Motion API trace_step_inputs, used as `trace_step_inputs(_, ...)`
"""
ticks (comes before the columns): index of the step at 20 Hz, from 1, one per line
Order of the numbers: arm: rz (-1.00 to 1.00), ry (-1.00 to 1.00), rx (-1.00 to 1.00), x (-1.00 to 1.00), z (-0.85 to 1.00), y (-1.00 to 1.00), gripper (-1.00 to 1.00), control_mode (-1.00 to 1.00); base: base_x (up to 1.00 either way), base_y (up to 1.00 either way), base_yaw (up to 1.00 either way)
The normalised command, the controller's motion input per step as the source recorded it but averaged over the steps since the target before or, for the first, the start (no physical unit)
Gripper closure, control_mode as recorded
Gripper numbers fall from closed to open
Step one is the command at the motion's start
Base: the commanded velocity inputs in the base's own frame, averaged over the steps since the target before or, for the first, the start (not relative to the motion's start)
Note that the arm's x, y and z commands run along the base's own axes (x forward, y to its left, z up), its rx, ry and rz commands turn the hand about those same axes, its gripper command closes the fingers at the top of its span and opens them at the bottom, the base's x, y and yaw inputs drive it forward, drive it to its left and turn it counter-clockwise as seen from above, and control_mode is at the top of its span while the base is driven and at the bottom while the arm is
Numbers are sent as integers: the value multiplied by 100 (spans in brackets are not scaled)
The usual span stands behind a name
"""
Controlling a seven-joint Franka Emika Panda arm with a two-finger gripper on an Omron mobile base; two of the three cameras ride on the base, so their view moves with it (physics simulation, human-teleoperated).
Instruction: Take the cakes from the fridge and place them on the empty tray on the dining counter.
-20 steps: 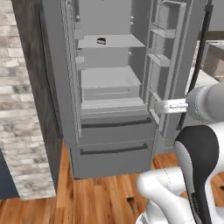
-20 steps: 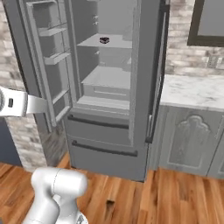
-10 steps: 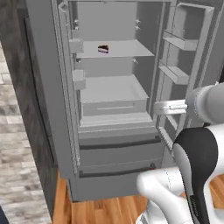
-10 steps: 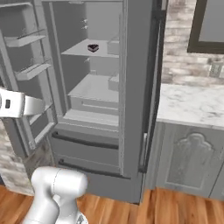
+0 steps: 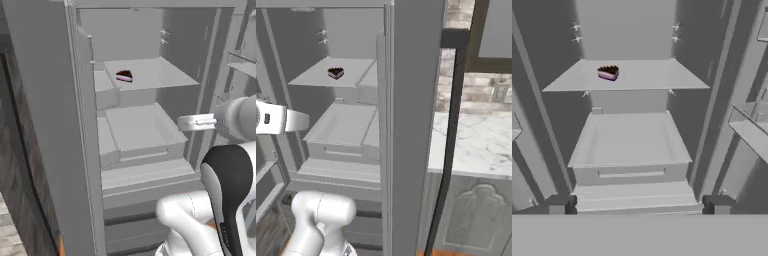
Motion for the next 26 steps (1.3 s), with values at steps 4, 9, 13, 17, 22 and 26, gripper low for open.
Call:
trace_step_inputs(4, 0, 0, 0, 0, 0, 0, -100, 100, 100, 23, -11)
trace_step_inputs(9, 0, 0, 0, 0, 0, 0, -100, 100, 100, -95, 12)
trace_step_inputs(13, 0, 0, 0, 0, 0, 0, -100, 100, 100, -44, 22)
trace_step_inputs(17, 0, 0, 0, 0, 0, 0, -100, 100, 100, -48, 20)
trace_step_inputs(22, 0, 0, 0, 0, 0, 0, -100, 100, 100, -11, 2)
trace_step_inputs(26, 0, 0, 0, 0, 0, 0, -100, 100, 100, -8, -23)
